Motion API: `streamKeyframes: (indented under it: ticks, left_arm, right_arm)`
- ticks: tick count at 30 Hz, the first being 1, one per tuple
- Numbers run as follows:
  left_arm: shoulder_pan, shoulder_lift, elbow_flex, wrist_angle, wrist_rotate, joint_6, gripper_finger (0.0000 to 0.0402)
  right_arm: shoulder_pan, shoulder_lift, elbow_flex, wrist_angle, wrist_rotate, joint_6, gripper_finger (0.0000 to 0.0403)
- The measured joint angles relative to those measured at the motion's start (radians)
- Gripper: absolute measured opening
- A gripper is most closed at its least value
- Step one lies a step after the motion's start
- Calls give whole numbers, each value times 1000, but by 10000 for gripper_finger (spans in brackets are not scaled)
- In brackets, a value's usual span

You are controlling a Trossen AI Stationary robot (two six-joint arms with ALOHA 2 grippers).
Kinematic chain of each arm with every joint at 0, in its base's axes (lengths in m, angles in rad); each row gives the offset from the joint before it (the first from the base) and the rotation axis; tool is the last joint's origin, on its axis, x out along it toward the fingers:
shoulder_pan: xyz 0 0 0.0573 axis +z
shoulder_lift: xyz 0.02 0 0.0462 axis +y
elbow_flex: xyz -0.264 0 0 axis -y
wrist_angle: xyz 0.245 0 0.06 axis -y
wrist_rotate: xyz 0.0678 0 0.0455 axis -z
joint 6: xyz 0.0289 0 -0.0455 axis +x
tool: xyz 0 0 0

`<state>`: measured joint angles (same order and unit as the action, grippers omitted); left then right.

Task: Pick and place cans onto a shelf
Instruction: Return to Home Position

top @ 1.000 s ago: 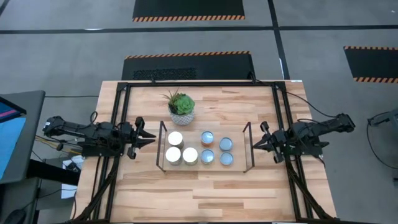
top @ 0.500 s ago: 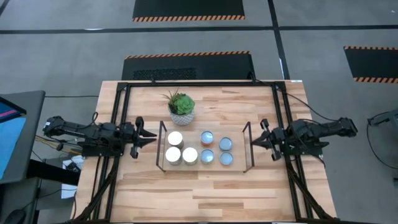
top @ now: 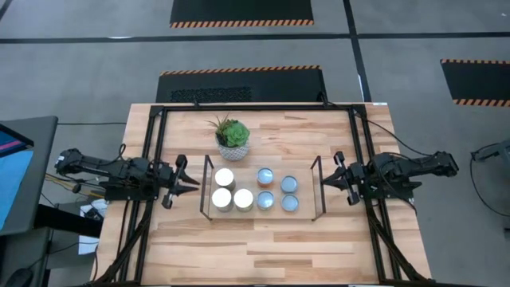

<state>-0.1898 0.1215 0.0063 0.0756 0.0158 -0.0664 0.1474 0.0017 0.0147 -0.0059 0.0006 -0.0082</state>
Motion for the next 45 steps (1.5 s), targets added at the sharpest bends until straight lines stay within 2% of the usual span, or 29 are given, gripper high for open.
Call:
streamKeyframes:
  ticks: [11,16,26,28,34,38,45]
  left_arm:
    - [119,0,0,-19,-20,4,68]
    - [171,0,0,-20,24,12,68]
    - [195,0,0,-20,31,-22,68]
    - [195,0,0,-24,31,-22,68]
    - [195,0,0,-36,31,-23,68]
    - [195,0,0,-36,23,-23,68]
    - [195,0,0,-35,23,-48,68]
  right_arm:
    - [0,0,0,0,0,-1,43]
    - [0,0,0,-1,0,-55,43]
    - [0,0,8,-6,1,-18,43]
    - [0,1,34,-43,0,-6,43]
    - [0,2,164,-337,8,59,43]
    - [0,1,186,-362,13,64,43]
    - [0,2,125,-366,111,110,43]
